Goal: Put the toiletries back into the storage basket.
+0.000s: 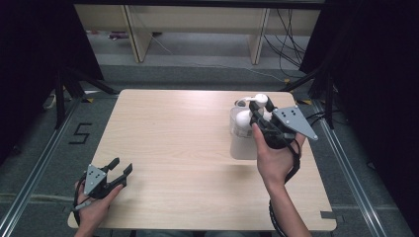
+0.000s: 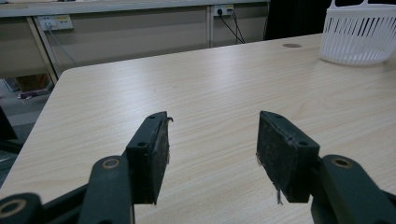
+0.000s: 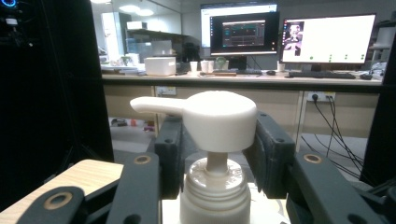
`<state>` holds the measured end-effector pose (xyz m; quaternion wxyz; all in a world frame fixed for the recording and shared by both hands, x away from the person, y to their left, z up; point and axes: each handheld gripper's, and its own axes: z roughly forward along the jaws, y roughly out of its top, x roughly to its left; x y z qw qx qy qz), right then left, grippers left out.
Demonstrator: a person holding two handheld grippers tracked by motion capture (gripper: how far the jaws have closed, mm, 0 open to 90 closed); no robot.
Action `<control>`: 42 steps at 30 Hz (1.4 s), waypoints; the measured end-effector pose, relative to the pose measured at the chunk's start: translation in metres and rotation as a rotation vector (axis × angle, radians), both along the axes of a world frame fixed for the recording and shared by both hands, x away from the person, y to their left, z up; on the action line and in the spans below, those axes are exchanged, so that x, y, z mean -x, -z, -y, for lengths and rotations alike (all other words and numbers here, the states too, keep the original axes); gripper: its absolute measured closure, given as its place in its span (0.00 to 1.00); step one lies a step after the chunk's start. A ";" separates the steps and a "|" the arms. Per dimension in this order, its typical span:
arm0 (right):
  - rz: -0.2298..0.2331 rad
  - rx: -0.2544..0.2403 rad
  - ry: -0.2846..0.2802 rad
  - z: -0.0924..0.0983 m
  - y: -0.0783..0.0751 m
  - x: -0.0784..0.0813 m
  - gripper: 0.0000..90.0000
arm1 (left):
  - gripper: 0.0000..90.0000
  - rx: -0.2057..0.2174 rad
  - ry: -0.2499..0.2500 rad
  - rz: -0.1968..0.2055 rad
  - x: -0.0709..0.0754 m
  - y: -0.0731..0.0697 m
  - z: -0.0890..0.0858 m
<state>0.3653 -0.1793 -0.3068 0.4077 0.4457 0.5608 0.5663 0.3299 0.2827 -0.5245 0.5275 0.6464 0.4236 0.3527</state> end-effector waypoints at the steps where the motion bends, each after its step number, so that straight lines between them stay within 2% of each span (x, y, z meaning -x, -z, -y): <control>1: 0.004 0.008 0.002 0.001 -0.001 -0.001 0.67 | 0.48 0.000 0.001 0.000 0.000 0.000 0.000; 3: 0.012 0.017 0.011 0.003 -0.001 -0.003 0.67 | 0.48 0.000 0.000 0.000 0.000 0.000 0.000; 4: -0.002 -0.003 0.008 0.002 -0.001 -0.003 0.67 | 0.48 -0.001 0.000 0.000 0.000 0.000 0.000; 5: 0.008 0.017 0.014 0.004 -0.002 -0.005 0.67 | 0.48 -0.001 0.000 0.000 0.000 0.000 0.000; 8: 0.014 0.013 0.019 0.004 -0.003 -0.008 0.67 | 0.48 -0.001 0.000 0.000 0.000 0.000 0.000; 11: -0.001 0.008 0.018 0.005 -0.004 -0.011 0.67 | 0.48 0.000 0.001 0.001 0.000 0.000 0.000; 17: 0.002 0.009 0.024 0.007 -0.007 -0.015 0.67 | 0.48 0.001 0.001 0.001 0.000 0.000 0.000; 27: 0.023 0.022 0.044 0.007 -0.015 -0.027 0.67 | 0.48 0.004 0.000 0.000 0.000 0.000 0.000; 33: 0.025 0.008 0.047 0.006 -0.022 -0.034 0.67 | 0.48 0.006 -0.001 0.000 0.000 0.000 0.000; 42: 0.029 0.013 0.062 0.008 -0.029 -0.045 0.67 | 0.48 0.007 0.000 0.001 0.000 0.000 0.000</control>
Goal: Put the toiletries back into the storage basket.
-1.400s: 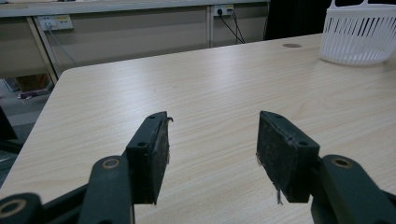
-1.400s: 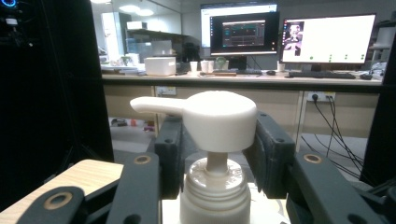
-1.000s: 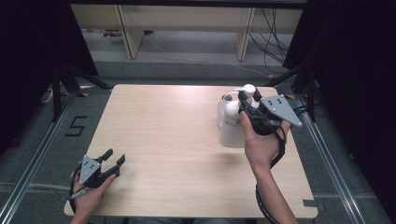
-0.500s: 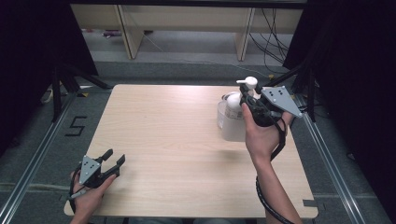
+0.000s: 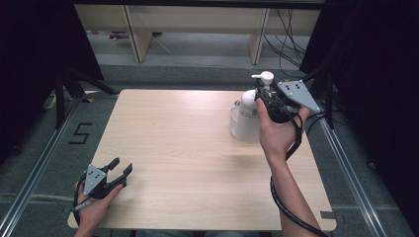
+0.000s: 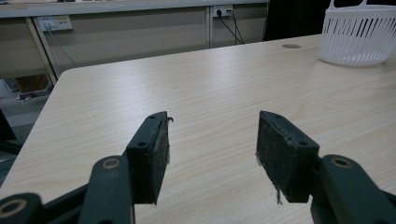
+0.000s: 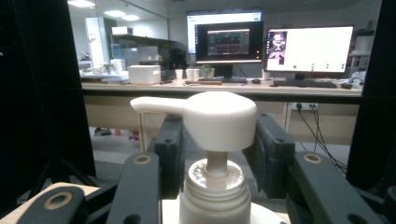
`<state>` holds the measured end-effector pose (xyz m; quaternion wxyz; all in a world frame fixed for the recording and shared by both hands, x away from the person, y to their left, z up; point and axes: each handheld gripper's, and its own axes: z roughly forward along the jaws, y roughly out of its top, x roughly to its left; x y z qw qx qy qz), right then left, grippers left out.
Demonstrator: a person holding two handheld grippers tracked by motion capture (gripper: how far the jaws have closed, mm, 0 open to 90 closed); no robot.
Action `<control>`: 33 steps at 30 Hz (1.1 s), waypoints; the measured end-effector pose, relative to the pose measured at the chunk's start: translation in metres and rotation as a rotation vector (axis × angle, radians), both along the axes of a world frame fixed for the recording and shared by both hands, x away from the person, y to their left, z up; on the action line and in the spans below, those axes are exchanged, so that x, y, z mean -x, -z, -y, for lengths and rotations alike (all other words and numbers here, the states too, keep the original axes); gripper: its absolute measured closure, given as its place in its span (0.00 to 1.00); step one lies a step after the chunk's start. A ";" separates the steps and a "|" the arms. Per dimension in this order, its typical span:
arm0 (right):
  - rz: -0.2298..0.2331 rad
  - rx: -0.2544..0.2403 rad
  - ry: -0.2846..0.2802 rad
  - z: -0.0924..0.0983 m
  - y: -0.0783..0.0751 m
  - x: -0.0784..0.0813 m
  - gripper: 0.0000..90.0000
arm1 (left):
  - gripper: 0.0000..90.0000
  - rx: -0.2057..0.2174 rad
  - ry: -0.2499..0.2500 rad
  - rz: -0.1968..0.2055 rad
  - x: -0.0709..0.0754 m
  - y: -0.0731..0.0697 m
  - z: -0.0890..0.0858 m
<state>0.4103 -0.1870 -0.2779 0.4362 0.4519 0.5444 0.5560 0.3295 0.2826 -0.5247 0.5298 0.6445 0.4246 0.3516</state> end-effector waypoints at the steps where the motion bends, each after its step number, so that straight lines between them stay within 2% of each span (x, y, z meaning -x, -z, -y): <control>1: 0.002 -0.002 0.005 0.000 -0.001 -0.003 0.67 | 0.48 0.001 0.000 0.000 0.000 0.000 0.000; 4: -0.004 -0.002 0.006 0.001 -0.003 -0.006 0.67 | 0.48 0.000 0.000 0.000 0.000 0.000 0.000; 5: 0.001 0.006 0.011 0.001 -0.005 -0.009 0.67 | 0.48 0.005 0.007 0.012 -0.001 0.001 0.000; 12: -0.008 -0.008 0.025 0.002 -0.011 -0.021 0.67 | 0.48 0.001 0.001 0.001 0.000 0.000 0.000; 15: 0.001 0.005 0.042 0.003 -0.013 -0.027 0.67 | 0.48 0.002 0.000 0.001 0.000 0.000 0.000; 21: -0.007 0.012 0.053 0.004 -0.017 -0.036 0.67 | 0.48 0.002 0.001 0.001 0.000 0.000 0.000; 24: -0.026 -0.013 0.056 0.004 -0.018 -0.043 0.67 | 0.48 0.002 0.001 0.001 0.000 0.000 0.000; 28: -0.020 0.000 0.064 0.006 -0.019 -0.049 0.67 | 0.48 0.001 0.001 0.000 0.000 0.000 0.000; 33: -0.038 0.003 0.075 0.007 -0.019 -0.058 0.67 | 0.48 0.001 0.001 0.000 0.000 0.000 0.000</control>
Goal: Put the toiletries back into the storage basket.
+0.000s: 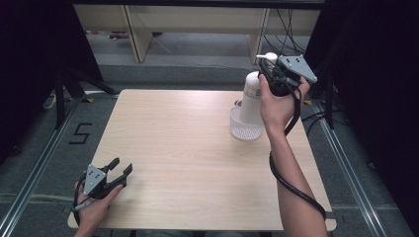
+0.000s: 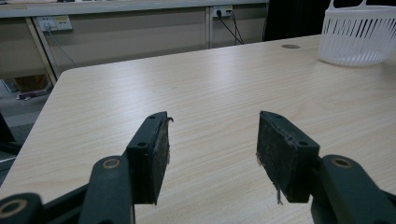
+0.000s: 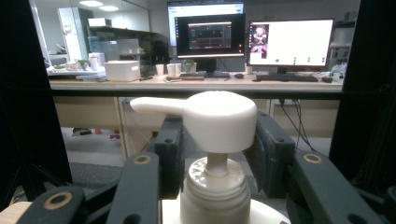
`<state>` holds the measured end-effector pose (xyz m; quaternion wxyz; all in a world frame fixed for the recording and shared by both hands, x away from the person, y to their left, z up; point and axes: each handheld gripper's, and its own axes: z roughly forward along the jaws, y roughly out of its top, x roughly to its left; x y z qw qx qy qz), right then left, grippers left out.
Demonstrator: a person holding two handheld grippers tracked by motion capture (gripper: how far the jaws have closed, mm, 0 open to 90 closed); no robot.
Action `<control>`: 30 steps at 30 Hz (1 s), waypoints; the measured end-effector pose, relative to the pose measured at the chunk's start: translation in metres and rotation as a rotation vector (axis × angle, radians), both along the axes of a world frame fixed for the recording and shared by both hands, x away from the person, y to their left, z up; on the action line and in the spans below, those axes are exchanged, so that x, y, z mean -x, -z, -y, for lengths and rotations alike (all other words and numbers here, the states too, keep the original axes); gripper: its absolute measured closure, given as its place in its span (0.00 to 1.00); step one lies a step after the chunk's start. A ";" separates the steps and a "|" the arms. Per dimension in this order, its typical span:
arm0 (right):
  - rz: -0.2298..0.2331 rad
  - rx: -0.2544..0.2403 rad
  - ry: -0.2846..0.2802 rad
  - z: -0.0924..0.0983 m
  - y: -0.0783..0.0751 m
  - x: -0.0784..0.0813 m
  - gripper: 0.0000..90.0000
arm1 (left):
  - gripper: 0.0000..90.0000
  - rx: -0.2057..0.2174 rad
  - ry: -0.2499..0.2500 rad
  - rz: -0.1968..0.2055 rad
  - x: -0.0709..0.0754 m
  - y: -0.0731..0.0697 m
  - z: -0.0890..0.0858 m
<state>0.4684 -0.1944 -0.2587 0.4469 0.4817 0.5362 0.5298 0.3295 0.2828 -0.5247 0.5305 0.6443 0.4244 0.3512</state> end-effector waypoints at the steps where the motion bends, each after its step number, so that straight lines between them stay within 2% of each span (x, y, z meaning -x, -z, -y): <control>1: 0.001 0.005 0.001 0.001 0.000 -0.002 0.67 | 0.48 0.001 -0.001 0.000 0.000 0.000 0.000; 5: -0.014 -0.013 -0.003 0.000 0.001 -0.006 0.67 | 0.48 0.000 0.000 0.000 0.000 0.000 0.000; 9: -0.015 0.005 -0.001 0.000 0.002 -0.011 0.67 | 0.48 0.001 0.000 0.000 0.000 0.000 0.000; 12: -0.025 -0.009 -0.003 -0.001 0.002 -0.013 0.67 | 0.48 0.004 0.003 0.003 0.000 0.000 0.000; 15: -0.027 0.005 0.000 -0.001 0.003 -0.018 0.67 | 0.48 0.006 0.004 0.005 0.000 0.000 0.000; 30: -0.058 0.001 0.018 -0.003 0.013 -0.030 0.67 | 0.48 0.006 0.007 0.006 0.000 0.000 0.000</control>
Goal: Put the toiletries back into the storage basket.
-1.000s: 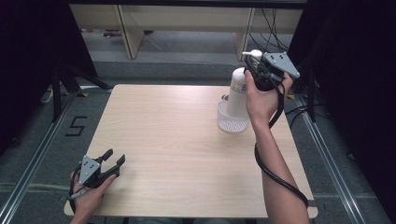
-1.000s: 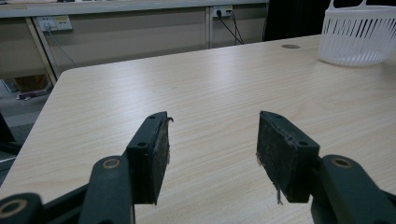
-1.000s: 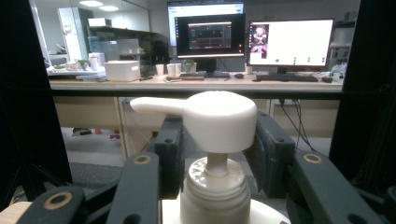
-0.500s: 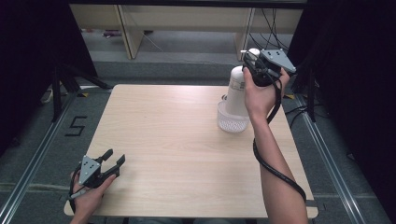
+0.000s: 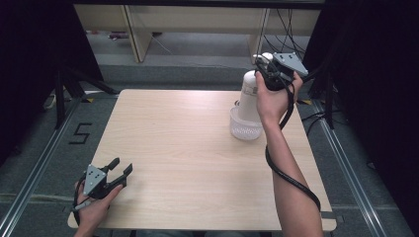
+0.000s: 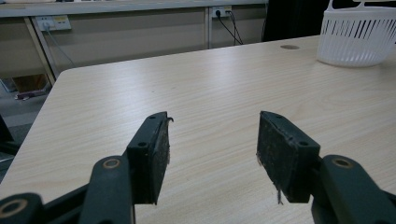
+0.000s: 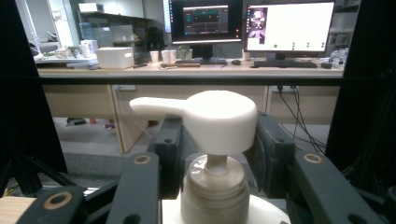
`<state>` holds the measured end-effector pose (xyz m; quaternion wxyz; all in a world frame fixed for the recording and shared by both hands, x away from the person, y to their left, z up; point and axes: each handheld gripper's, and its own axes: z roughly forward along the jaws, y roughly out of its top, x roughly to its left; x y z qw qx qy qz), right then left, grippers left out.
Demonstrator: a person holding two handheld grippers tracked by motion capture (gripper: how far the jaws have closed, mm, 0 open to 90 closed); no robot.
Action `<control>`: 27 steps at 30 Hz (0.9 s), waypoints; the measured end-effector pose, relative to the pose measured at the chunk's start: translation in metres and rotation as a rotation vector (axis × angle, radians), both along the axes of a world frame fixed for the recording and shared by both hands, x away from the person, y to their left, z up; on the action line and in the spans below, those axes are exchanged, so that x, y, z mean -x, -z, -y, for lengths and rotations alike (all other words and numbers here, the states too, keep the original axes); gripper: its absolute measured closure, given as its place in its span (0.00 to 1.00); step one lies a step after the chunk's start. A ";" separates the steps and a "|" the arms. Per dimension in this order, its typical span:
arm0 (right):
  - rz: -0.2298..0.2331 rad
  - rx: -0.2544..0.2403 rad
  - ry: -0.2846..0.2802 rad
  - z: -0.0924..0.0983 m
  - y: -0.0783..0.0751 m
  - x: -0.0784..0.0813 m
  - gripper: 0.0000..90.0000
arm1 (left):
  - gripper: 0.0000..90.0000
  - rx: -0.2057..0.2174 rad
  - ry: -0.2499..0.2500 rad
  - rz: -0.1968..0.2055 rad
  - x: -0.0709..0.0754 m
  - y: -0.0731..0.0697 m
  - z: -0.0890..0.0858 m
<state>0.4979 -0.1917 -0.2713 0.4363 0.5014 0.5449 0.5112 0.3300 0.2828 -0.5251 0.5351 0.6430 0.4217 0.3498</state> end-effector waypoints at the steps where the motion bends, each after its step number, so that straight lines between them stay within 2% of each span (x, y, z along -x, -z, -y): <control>1: -0.001 0.005 0.000 0.000 0.001 -0.001 0.67 | 0.48 -0.004 -0.003 -0.005 0.000 0.000 0.000; 11: -0.017 -0.008 0.006 -0.001 0.008 -0.004 0.67 | 0.48 -0.003 -0.002 -0.006 0.000 0.000 0.000; 12: -0.019 0.005 0.004 0.000 0.009 -0.004 0.67 | 0.48 -0.003 -0.001 -0.006 0.000 0.000 0.000; 21: -0.024 0.012 0.004 0.000 0.011 -0.008 0.67 | 0.48 -0.004 0.001 -0.006 0.000 0.000 0.000; 27: -0.032 0.000 0.009 -0.001 0.012 -0.010 0.67 | 0.48 -0.004 0.001 -0.006 0.000 0.000 0.000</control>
